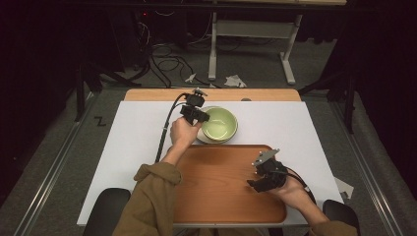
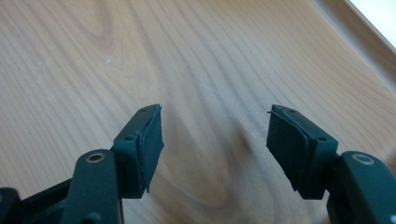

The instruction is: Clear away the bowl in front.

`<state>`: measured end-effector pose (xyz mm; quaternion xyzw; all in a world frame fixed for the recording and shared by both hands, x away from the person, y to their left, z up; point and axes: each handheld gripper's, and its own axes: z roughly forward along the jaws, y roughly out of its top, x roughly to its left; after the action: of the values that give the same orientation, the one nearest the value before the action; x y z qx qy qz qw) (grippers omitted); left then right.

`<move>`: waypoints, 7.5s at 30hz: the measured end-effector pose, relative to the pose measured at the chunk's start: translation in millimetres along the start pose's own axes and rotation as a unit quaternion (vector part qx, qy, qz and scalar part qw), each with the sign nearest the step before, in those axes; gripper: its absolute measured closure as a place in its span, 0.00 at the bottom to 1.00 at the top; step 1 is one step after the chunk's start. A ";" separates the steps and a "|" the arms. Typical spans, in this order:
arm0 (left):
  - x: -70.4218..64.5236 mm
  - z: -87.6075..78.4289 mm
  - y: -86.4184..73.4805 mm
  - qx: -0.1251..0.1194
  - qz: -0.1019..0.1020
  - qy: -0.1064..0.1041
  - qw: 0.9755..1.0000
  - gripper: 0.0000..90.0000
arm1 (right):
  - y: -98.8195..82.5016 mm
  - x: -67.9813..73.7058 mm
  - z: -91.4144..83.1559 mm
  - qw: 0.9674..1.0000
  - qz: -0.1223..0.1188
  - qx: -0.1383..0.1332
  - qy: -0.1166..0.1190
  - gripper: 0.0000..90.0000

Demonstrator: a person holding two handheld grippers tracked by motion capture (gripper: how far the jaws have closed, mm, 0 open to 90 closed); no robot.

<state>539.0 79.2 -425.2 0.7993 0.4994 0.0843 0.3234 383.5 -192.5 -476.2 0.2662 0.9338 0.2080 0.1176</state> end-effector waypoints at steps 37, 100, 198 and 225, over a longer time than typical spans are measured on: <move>-28.8 -34.9 -8.6 0.000 0.050 -0.081 0.995 0.92 | -0.6 -2.1 -0.7 1.000 0.006 -0.003 -0.001 0.40; -57.5 -82.6 -66.6 0.007 0.097 -0.149 0.984 0.91 | -0.7 -1.7 -0.1 1.000 0.005 -0.002 -0.002 0.40; -48.9 -13.1 -109.3 0.063 0.048 -0.132 0.988 0.91 | -0.9 -0.7 -1.3 1.000 0.009 -0.002 -0.002 0.40; -52.5 -3.6 -114.5 0.072 0.063 -0.114 0.989 0.88 | -0.7 -0.1 0.6 1.000 0.003 0.004 -0.002 0.40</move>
<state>426.7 69.5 -481.3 0.8548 0.4124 -0.0228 0.3141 383.5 -192.9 -477.0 0.2703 0.9334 0.2042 0.1180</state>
